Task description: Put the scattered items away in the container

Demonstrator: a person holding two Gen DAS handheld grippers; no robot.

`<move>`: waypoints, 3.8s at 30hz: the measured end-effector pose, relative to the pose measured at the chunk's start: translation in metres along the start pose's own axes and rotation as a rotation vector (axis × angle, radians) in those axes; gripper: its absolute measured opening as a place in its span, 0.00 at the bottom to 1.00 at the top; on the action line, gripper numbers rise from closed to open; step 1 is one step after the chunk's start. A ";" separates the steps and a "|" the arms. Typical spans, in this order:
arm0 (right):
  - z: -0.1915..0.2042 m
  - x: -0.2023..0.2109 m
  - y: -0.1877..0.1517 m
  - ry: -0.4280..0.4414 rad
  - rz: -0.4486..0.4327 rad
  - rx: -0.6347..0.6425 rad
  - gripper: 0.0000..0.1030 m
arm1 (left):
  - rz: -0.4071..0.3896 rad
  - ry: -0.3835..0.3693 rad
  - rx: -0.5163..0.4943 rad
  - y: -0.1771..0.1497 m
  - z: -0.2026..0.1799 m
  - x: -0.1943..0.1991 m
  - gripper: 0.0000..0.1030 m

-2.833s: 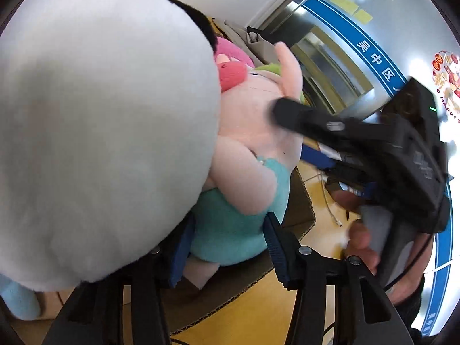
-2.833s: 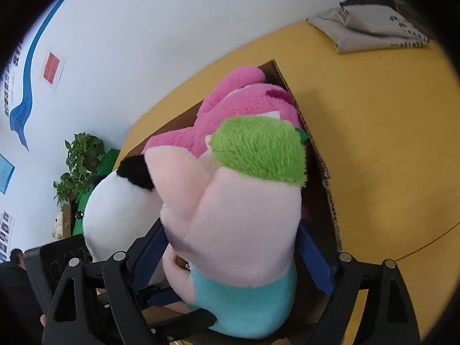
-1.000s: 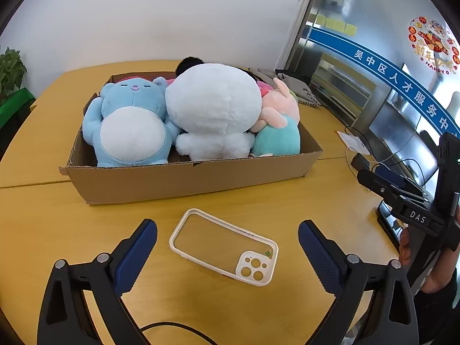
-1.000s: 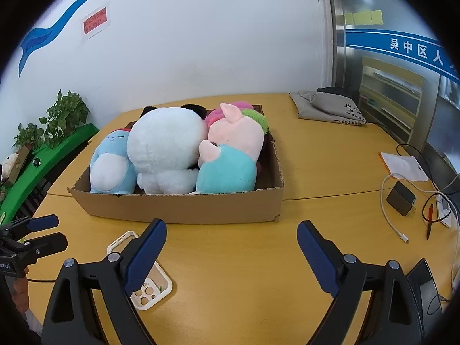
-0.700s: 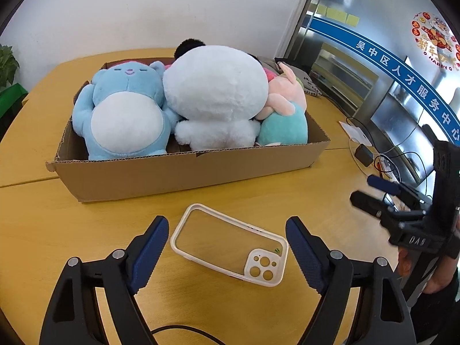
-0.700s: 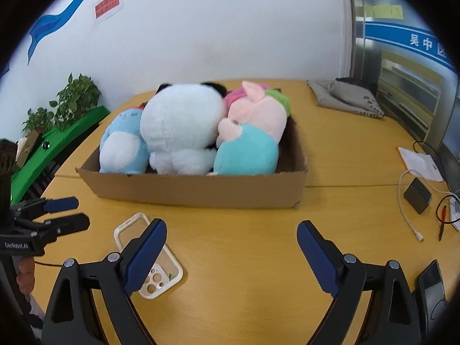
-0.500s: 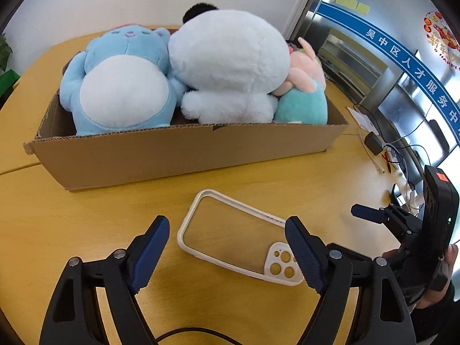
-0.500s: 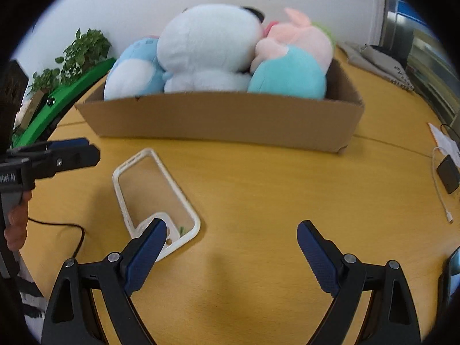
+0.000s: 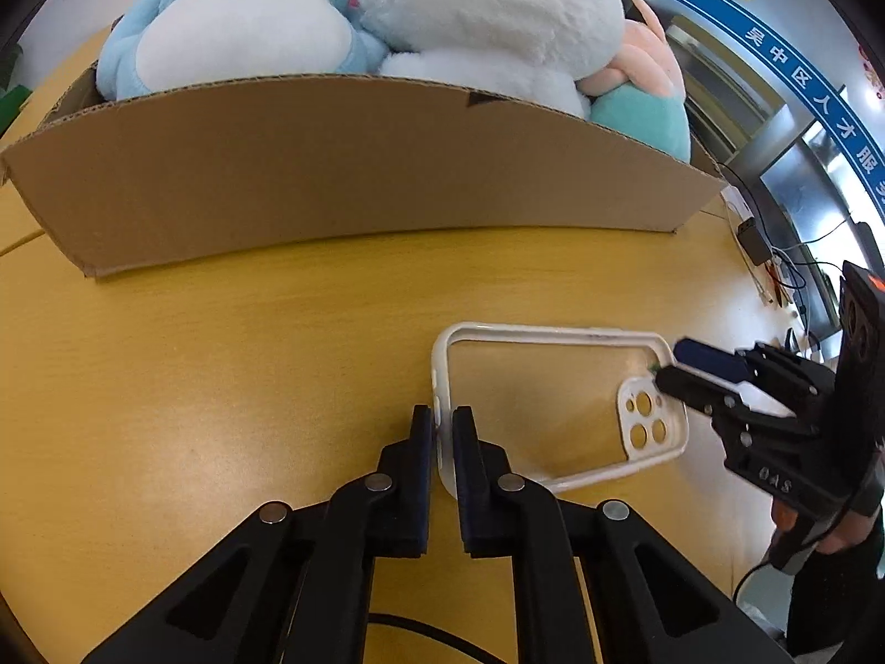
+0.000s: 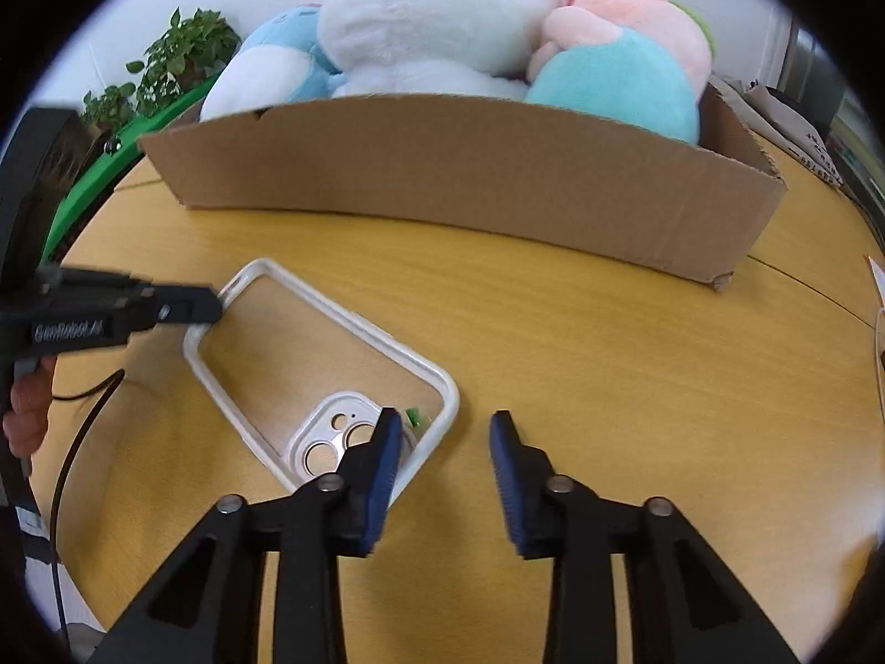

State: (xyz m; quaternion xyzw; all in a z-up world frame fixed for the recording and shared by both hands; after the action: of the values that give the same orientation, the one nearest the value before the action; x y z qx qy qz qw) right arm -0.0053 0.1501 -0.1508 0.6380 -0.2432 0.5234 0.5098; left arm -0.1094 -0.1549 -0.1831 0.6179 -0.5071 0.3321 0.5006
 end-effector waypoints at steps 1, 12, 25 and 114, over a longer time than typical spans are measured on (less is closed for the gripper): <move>-0.003 0.002 0.001 0.003 -0.011 0.002 0.31 | -0.002 0.018 -0.009 -0.003 -0.002 0.001 0.07; -0.019 0.016 -0.006 0.018 -0.009 -0.011 0.38 | -0.014 0.033 0.029 -0.022 -0.001 0.012 0.07; 0.000 0.065 0.030 0.038 -0.172 0.016 0.09 | -0.162 0.007 0.002 0.001 -0.013 0.075 0.06; -0.026 0.128 0.040 -0.167 -0.376 -0.179 0.84 | -0.498 0.270 0.026 0.033 -0.045 0.124 1.00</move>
State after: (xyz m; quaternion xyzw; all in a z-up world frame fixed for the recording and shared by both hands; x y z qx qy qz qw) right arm -0.0069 0.1875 -0.0195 0.6655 -0.2070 0.3407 0.6310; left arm -0.1037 -0.1476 -0.0469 0.6801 -0.2643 0.2847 0.6218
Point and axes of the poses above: each gripper's, at about its wrist camera, not at the fingertips, and x roughly against the way its jaws point, z to its left, y to its top, the point moved 8 cm from there along -x, roughly the way its jaws point, and after that the axes turned 8 degrees about z, right-handed, at the moved point
